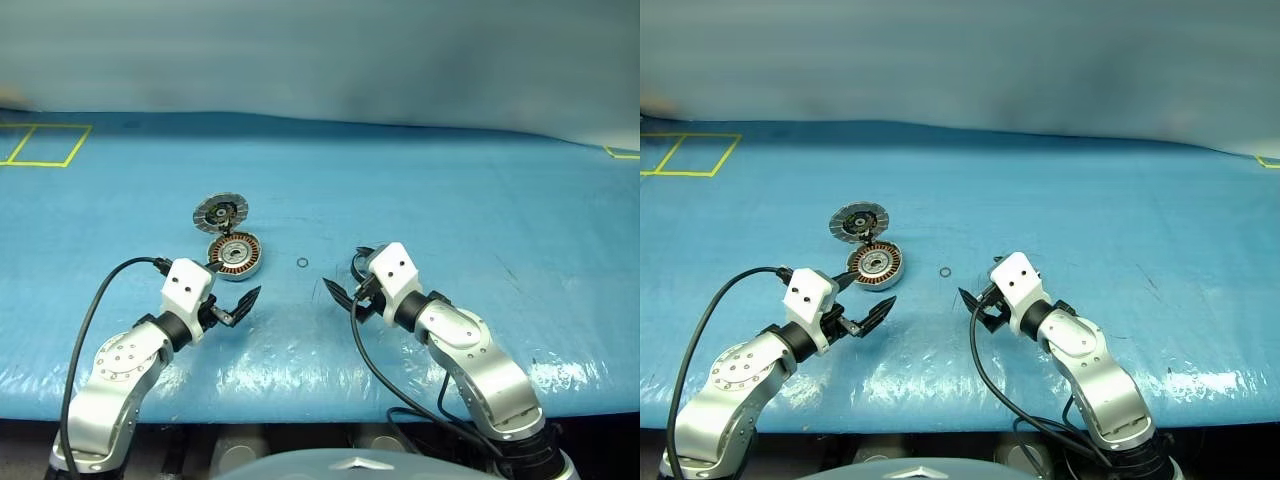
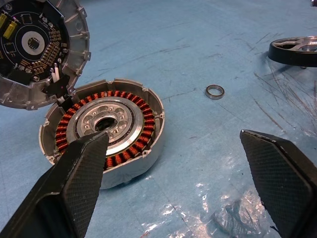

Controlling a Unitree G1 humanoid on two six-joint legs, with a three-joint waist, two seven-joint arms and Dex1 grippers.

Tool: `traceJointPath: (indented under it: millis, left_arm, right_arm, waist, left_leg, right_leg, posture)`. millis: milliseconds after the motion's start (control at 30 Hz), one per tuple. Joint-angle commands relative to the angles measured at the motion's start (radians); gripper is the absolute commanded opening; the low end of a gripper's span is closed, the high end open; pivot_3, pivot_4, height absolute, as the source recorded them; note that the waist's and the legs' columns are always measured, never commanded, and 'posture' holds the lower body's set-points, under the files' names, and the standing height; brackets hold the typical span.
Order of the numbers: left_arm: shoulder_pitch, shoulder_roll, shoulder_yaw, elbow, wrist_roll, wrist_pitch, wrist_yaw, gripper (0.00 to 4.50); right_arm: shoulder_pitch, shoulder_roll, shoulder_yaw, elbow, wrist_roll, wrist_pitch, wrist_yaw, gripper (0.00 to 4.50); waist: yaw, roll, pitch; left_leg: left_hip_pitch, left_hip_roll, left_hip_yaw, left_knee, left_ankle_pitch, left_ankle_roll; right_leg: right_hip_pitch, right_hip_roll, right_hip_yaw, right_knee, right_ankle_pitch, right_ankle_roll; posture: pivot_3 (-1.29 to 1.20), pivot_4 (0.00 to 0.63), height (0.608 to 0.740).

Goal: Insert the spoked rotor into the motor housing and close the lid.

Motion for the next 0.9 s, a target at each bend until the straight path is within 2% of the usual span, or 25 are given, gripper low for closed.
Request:
traceJointPath:
  millis: [33, 700, 833, 900]
  left_arm:
    - [-0.001, -0.005, 0.004, -0.034, -0.002, -0.018, -0.001, 4.50]
    - [-0.002, -0.008, 0.010, -0.024, 0.004, -0.031, -0.002, 4.50]
    - [-0.002, -0.011, 0.011, -0.020, 0.006, -0.034, 0.002, 4.50]
    - [0.011, -0.024, 0.024, -0.020, 0.006, -0.059, 0.010, 4.50]
  right_arm:
    - [-0.017, -0.008, -0.009, -0.024, -0.002, -0.011, 0.004, 4.47]
    - [-0.030, -0.022, 0.004, -0.015, -0.005, -0.014, 0.018, 4.47]
    - [-0.082, -0.065, 0.032, 0.002, -0.014, -0.013, 0.068, 4.47]
    - [-0.161, -0.107, 0.077, 0.029, -0.032, -0.008, 0.125, 4.47]
  waist:
    - [0.000, 0.000, 0.000]
    - [0.000, 0.000, 0.000]
    - [-0.001, 0.000, 0.000]
    - [-0.003, 0.000, 0.000]
  left_leg:
    - [0.000, 0.000, 0.000, 0.000, 0.000, 0.000]
    - [0.000, 0.000, 0.000, 0.000, 0.000, 0.000]
    - [0.000, 0.000, 0.000, 0.000, 0.000, 0.000]
    - [0.000, 0.000, 0.000, 0.000, 0.000, 0.000]
  right_leg:
    - [0.000, 0.000, 0.000, 0.000, 0.000, 0.000]
    - [0.000, 0.000, 0.000, 0.000, 0.000, 0.000]
    - [0.000, 0.000, 0.000, 0.000, 0.000, 0.000]
    - [0.001, 0.000, 0.000, 0.000, 0.000, 0.000]
  posture:
    - [0.00, 0.150, 0.740]
    - [0.00, 0.150, 0.740]
    - [0.00, 0.150, 0.740]
    - [0.00, 0.150, 0.740]
